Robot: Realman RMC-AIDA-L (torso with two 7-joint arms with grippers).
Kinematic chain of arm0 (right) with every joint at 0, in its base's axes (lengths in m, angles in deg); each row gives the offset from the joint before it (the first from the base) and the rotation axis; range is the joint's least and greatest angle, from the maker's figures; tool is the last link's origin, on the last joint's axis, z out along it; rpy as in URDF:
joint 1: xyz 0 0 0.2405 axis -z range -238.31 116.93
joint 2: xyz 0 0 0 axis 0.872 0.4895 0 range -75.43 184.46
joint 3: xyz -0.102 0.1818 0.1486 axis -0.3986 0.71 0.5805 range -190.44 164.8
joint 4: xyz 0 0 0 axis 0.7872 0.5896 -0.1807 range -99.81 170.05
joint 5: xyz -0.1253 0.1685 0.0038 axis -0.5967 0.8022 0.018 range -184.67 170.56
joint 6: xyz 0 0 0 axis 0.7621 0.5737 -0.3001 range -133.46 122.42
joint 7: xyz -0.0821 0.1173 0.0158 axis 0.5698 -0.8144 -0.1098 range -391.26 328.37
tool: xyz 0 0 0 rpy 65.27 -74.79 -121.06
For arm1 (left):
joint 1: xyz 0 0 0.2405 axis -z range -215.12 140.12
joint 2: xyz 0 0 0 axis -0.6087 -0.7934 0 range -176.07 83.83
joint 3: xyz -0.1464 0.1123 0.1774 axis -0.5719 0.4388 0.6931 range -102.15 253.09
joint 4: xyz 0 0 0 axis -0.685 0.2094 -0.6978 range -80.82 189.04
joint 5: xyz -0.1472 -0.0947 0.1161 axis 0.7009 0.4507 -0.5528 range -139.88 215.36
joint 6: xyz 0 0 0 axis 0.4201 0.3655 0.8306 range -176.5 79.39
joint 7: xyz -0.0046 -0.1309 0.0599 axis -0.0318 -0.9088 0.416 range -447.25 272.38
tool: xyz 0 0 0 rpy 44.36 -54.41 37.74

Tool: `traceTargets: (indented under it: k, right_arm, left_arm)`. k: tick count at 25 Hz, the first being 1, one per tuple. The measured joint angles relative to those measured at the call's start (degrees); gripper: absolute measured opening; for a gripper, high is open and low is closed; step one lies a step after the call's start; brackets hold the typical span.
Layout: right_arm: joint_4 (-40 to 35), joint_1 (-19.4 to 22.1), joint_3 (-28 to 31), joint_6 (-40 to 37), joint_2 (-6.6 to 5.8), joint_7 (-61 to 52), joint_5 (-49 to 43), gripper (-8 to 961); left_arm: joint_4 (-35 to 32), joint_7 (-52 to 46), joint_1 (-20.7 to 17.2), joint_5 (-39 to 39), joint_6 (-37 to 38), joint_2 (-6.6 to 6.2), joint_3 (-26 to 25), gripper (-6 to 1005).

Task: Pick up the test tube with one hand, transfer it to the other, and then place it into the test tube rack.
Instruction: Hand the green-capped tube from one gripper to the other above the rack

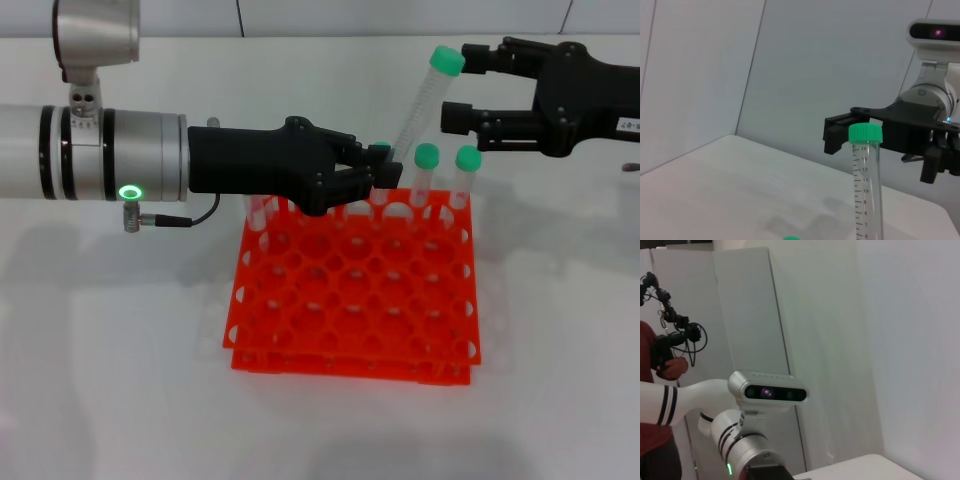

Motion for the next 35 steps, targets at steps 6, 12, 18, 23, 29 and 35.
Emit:
traceTargets:
  k: [6,12,18,23,29,35]
  right_arm:
    - [0.04,-0.44,-0.95,0.60,0.08,-0.01,0.50,803]
    - [0.03,-0.53,-1.19,0.85,0.09,-0.02,0.77,800]
    - [0.03,-0.66,-1.56,1.79,0.09,-0.05,0.77,796]
    - [0.04,-0.66,-1.65,2.14,0.09,-0.05,0.77,748]
    - [0.07,-0.73,-1.74,2.17,0.09,-0.06,0.80,541]
    - [0.11,-1.14,-1.75,2.16,0.08,-0.06,0.84,489]
  left_arm:
    - [0.08,0.00,0.18,0.09,-0.12,0.05,0.68,191]
    - [0.09,-0.15,0.22,0.02,-0.15,0.09,0.71,191]
    - [0.09,-0.29,0.23,-0.03,-0.14,0.08,0.71,191]
    - [0.09,-0.34,0.38,-0.05,-0.14,0.08,0.71,192]
    - [0.28,-0.41,0.40,-0.08,-0.14,0.08,0.71,192]
    - [0.58,-0.44,0.43,-0.08,-0.68,0.08,0.76,192]
